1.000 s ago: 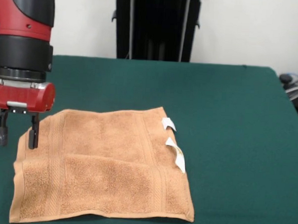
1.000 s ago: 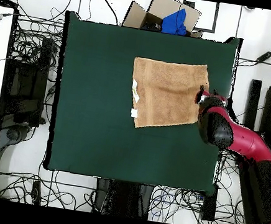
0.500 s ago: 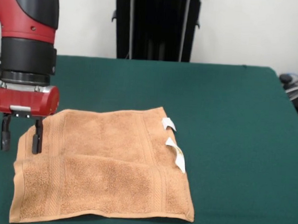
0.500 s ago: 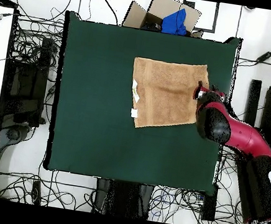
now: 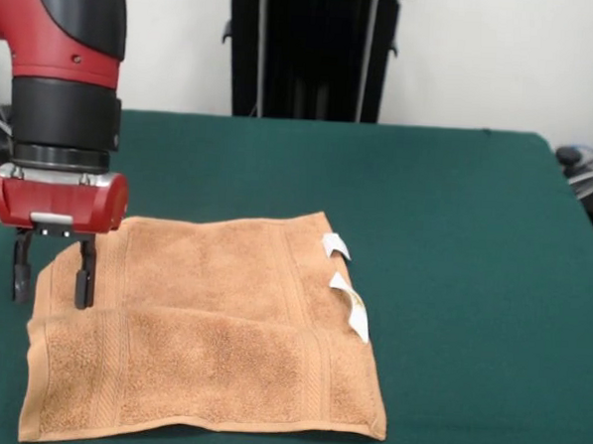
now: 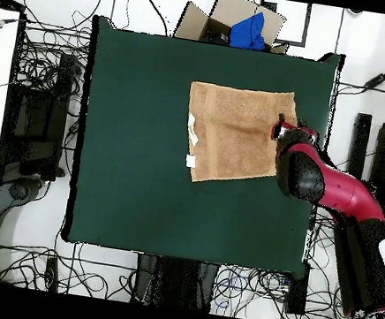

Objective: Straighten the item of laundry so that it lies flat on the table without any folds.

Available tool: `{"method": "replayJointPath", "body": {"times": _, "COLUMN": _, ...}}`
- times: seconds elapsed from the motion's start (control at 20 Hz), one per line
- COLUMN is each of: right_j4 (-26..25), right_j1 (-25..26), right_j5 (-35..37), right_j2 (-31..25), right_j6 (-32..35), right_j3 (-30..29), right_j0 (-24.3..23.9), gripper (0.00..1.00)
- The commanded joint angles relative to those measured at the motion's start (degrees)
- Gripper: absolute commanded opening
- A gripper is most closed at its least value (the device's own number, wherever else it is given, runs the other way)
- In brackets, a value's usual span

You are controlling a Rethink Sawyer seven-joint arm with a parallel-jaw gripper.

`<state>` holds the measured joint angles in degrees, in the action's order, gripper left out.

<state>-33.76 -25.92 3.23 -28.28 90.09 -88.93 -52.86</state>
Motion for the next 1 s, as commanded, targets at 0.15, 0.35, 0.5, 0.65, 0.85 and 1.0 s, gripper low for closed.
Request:
{"method": "replayJointPath", "body": {"times": 0.15, "right_j4": 1.62, "right_j1": 3.7, "right_j5": 0.92, "right_j2": -0.69, "right_j6": 6.9, "right_j3": 1.34, "right_j0": 3.86, "gripper": 1.0}}
{"method": "replayJointPath", "body": {"times": 0.35, "right_j4": 1.01, "right_j1": 6.19, "right_j5": -0.95, "right_j2": 0.92, "right_j6": 7.39, "right_j3": 3.36, "right_j0": 5.13, "gripper": 1.0}}
{"method": "replayJointPath", "body": {"times": 0.5, "right_j4": 0.79, "right_j1": 7.37, "right_j5": -2.0, "right_j2": 1.68, "right_j6": 7.6, "right_j3": 4.66, "right_j0": 5.75, "gripper": 1.0}}
{"method": "replayJointPath", "body": {"times": 0.65, "right_j4": 0.57, "right_j1": 8.41, "right_j5": -2.04, "right_j2": 1.6, "right_j6": 7.16, "right_j3": 6.15, "right_j0": 6.09, "gripper": 1.0}}
{"method": "replayJointPath", "body": {"times": 0.85, "right_j4": 0.21, "right_j1": 9.95, "right_j5": -2.8, "right_j2": 2.2, "right_j6": 7.03, "right_j3": 8.03, "right_j0": 6.71, "gripper": 1.0}}
{"method": "replayJointPath", "body": {"times": 1.0, "right_j4": -0.41, "right_j1": 11.64, "right_j5": -2.58, "right_j2": 1.33, "right_j6": 5.84, "right_j3": 9.96, "right_j0": 6.23, "gripper": 1.0}}
